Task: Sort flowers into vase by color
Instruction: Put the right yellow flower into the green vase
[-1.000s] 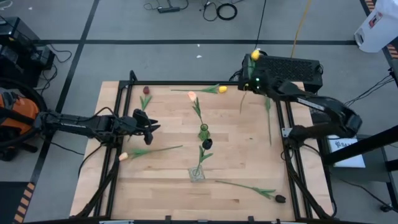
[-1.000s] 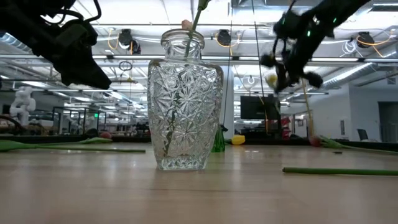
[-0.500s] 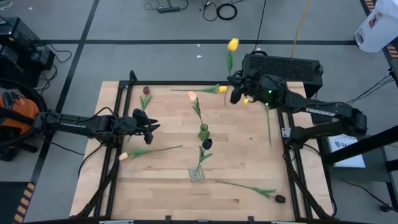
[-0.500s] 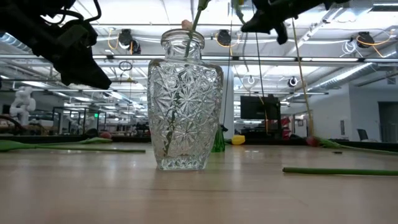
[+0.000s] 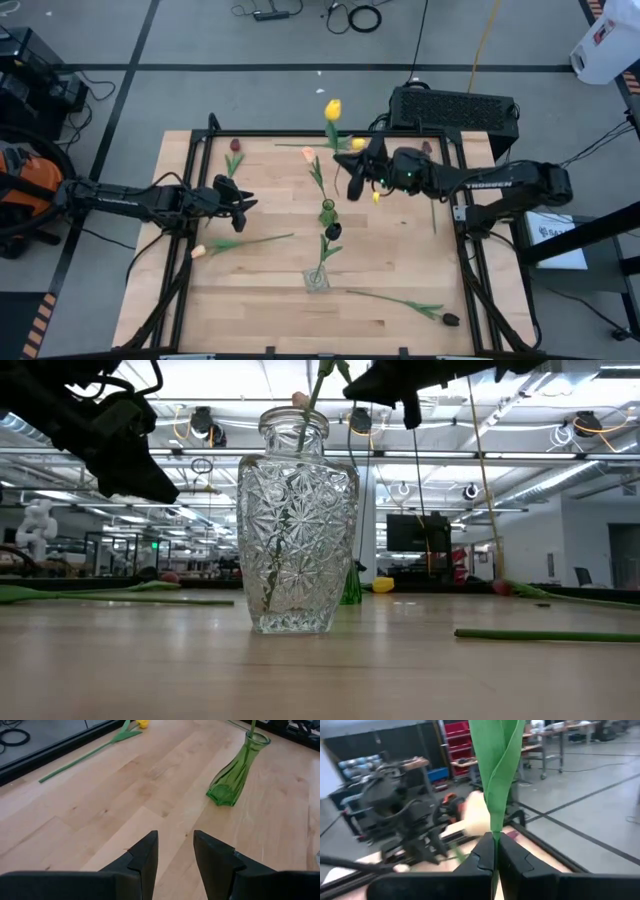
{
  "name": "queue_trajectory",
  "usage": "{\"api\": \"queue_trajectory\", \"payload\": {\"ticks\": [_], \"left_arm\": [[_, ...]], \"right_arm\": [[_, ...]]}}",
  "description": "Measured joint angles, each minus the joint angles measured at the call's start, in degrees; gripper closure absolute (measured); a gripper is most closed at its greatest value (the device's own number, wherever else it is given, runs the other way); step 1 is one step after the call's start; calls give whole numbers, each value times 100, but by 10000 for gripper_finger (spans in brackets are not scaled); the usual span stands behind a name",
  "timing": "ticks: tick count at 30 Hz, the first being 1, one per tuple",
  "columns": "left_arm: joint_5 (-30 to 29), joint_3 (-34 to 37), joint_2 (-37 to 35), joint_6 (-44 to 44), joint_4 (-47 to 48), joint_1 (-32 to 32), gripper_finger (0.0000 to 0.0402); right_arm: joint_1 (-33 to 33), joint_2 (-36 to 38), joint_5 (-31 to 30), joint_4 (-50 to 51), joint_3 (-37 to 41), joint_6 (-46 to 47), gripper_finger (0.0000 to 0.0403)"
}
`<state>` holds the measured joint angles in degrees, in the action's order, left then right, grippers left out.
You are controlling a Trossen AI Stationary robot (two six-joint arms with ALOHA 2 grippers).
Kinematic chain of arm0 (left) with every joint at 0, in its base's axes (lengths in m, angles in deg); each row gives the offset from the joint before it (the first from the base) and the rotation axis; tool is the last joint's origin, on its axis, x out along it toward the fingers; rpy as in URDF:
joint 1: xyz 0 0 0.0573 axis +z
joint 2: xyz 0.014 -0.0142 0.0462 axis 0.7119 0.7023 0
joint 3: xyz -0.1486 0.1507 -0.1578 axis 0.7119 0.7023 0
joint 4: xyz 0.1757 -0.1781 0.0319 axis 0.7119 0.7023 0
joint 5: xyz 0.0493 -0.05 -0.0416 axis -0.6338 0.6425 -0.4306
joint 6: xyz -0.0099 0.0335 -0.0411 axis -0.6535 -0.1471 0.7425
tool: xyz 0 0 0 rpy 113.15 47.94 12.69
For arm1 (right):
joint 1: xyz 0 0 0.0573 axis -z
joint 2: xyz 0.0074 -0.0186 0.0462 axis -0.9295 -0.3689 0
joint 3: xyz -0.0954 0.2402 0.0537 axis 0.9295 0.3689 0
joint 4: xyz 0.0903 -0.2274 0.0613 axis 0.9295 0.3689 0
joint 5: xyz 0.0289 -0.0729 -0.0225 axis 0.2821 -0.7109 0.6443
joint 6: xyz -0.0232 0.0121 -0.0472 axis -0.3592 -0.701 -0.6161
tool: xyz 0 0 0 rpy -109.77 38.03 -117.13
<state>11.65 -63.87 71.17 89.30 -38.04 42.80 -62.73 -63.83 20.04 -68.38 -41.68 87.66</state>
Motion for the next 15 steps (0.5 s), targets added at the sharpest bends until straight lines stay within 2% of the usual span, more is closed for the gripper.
{"api": "queue_trajectory", "payload": {"ticks": [8, 15], "left_arm": [[0, 0, 0, 0, 2, 0, 269], [0, 0, 0, 0, 2, 0, 269]], "right_arm": [[-510, -87, -206, -147, 0, -495, 402], [-554, -631, -220, -931, 0, -651, 402]]}}
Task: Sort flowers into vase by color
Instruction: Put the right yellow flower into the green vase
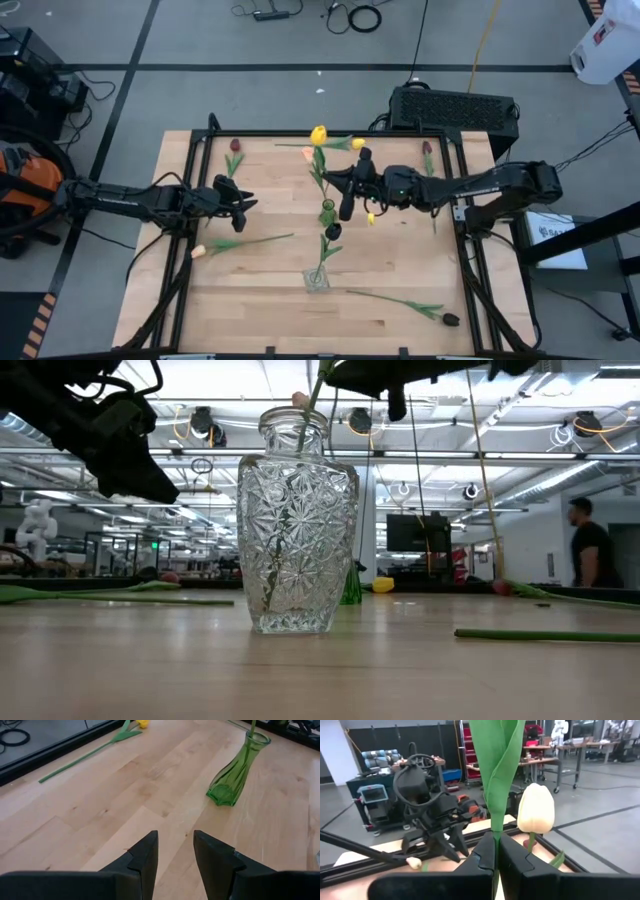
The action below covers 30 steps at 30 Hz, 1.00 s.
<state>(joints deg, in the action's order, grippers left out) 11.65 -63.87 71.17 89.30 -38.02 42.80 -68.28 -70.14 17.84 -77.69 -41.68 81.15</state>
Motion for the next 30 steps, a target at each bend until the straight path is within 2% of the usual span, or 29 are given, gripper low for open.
{"api": "queue_trajectory", "payload": {"ticks": [7, 26, 30], "left_arm": [[1, 0, 0, 4, 0, 0, 269], [2, 0, 1, 4, 0, 0, 269], [2, 0, 2, 2, 0, 0, 269]], "right_arm": [[2, -236, -160, -394, 0, -303, 402], [-17, -238, -246, 530, 2, -269, 402], [-17, -238, -246, 712, 0, -15, 402]]}}
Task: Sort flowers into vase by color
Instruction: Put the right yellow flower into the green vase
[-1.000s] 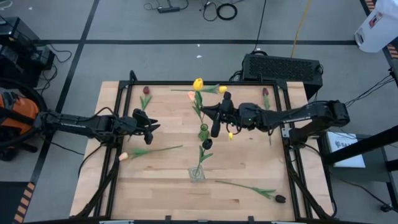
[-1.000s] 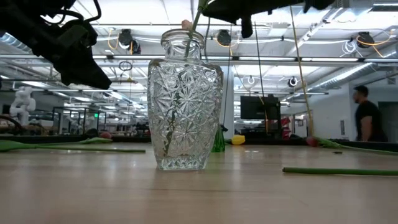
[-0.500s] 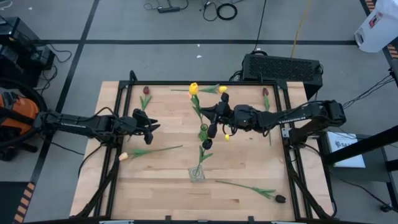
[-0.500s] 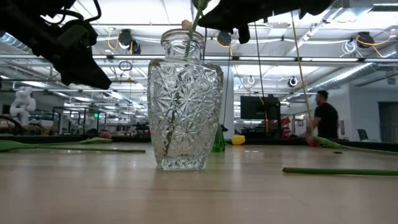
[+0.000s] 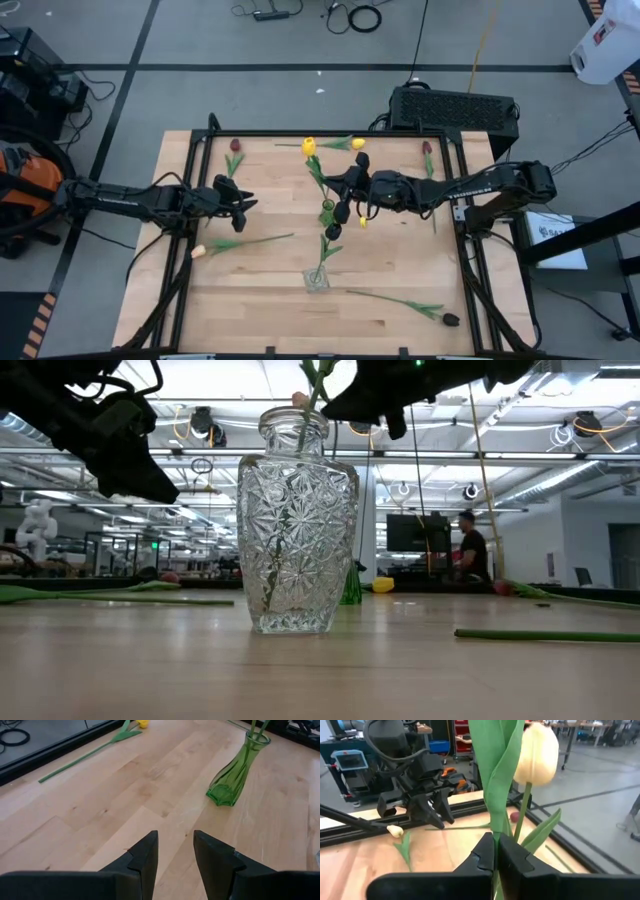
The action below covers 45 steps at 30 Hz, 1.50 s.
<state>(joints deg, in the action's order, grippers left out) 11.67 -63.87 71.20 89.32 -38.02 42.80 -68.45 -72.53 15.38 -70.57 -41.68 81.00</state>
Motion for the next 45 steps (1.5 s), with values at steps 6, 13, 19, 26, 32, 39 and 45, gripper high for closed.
{"api": "queue_trajectory", "payload": {"ticks": [6, 13, 19, 26, 32, 39, 45], "left_arm": [[0, 0, -1, 0, 0, 0, 269], [0, 0, -2, -2, 0, 0, 269], [0, 0, -1, 0, 0, 0, 269], [0, 0, -2, 0, 0, 0, 269], [0, 0, -2, 2, -1, 0, 269], [0, 0, -2, 2, -1, 0, 269], [0, 0, 0, 4, -2, 0, 269]], "right_arm": [[-35, 0, 2, 335, 0, 336, 388], [-110, 0, 15, 525, 0, 494, 382], [-116, 0, 26, 910, 0, 1001, 381], [-116, 0, 160, 1178, 0, 1449, 380], [-115, 0, 181, 1260, 1, 1584, 379], [-114, 0, 195, 1292, 0, 2158, 325], [-114, 0, 197, 1294, 1, 2204, 262]]}}
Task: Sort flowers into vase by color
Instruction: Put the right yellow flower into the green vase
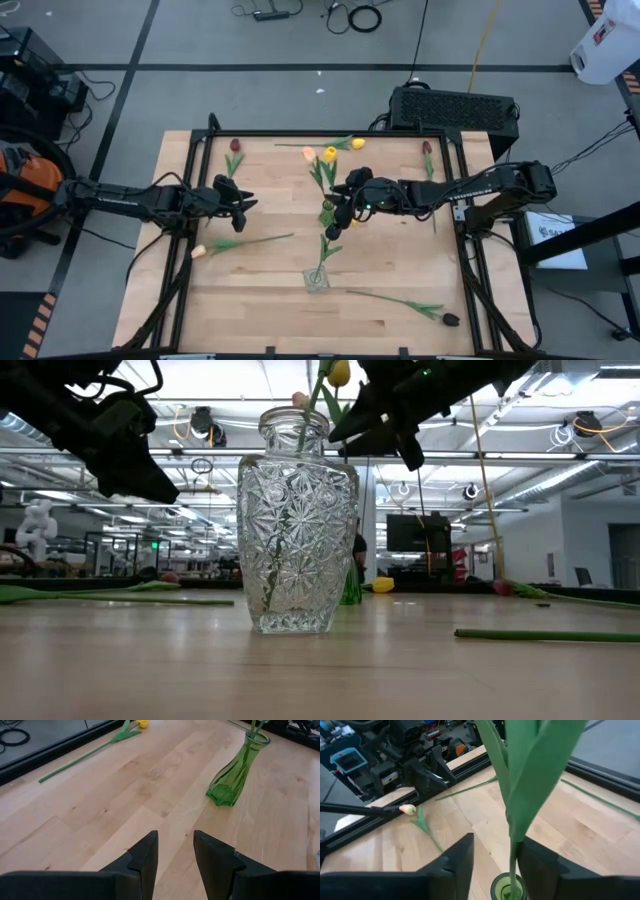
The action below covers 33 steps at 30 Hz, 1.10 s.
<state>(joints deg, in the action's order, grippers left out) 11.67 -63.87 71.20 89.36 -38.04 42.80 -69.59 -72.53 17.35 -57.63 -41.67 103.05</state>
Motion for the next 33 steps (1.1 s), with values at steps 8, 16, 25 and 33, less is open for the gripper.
{"api": "queue_trajectory", "payload": {"ticks": [8, 16, 25, 33], "left_arm": [[2, 0, -2, 4, 2, 0, 269], [102, 0, -2, 21, 0, 0, 269], [155, 0, 0, 17, 4, -4, 269], [175, 0, -2, -13, 6, -5, 269]], "right_arm": [[0, 64, 2, 9, 1, -150, 236], [0, 637, -22, 55, 1, -418, 239], [-103, 408, 44, 311, 1, -283, 239], [-162, -72, 763, -53, 1, -329, 239]]}}
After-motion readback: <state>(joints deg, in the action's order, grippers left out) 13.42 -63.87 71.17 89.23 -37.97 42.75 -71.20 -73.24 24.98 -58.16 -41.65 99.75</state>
